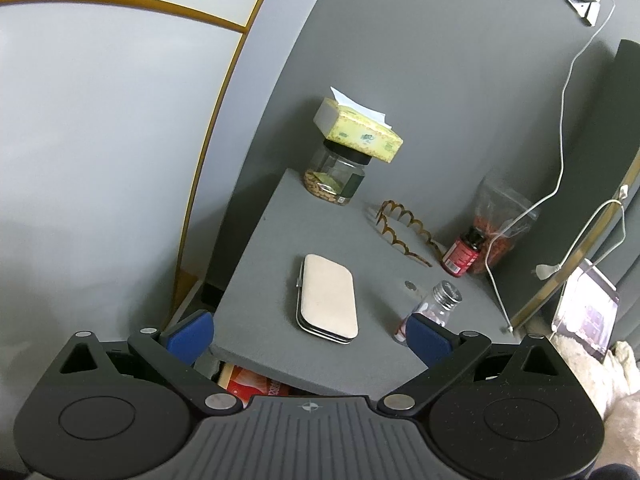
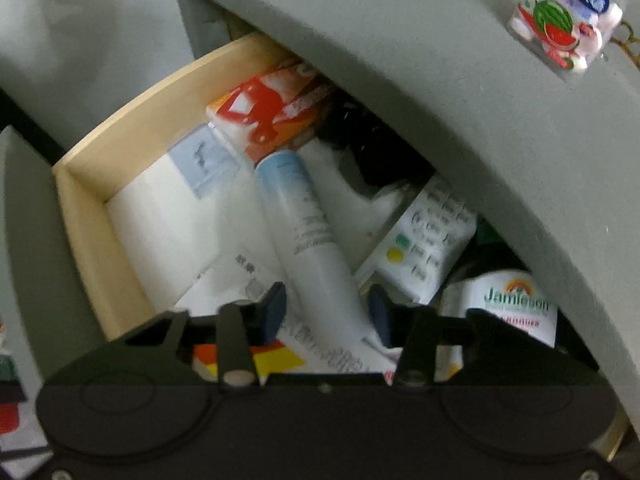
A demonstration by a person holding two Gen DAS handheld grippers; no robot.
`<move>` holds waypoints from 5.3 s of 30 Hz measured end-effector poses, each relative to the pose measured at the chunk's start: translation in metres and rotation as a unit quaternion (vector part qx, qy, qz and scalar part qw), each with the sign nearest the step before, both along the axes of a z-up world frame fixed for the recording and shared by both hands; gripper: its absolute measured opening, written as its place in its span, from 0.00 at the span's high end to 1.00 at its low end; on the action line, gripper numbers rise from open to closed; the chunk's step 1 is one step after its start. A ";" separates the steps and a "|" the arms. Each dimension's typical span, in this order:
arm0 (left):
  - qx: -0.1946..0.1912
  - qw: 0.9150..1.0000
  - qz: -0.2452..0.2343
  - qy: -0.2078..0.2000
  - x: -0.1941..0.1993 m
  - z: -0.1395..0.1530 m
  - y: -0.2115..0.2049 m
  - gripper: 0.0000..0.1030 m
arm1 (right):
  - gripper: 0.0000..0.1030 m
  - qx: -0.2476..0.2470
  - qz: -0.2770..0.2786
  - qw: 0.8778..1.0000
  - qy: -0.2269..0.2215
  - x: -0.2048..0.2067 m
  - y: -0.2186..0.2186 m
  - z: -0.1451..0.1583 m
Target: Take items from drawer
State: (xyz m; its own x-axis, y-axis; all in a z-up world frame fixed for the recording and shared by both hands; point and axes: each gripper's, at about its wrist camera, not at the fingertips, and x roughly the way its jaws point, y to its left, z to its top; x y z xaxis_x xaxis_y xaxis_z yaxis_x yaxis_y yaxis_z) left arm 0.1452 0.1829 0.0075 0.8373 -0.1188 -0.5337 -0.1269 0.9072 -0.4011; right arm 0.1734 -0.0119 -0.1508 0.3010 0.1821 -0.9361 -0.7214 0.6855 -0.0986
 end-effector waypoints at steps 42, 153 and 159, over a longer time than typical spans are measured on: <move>0.046 0.999 -0.015 -0.003 0.002 0.002 -0.016 0.02 | 0.43 0.154 -0.192 0.956 -0.158 0.028 -0.089 0.178; 0.046 0.998 -0.028 0.014 0.005 -0.003 -0.019 0.02 | 0.22 0.273 -0.259 0.903 -0.208 -0.043 -0.164 0.162; 0.045 0.998 -0.028 0.014 0.004 -0.002 -0.018 0.02 | 0.22 0.273 -0.259 0.903 -0.207 -0.043 -0.164 0.161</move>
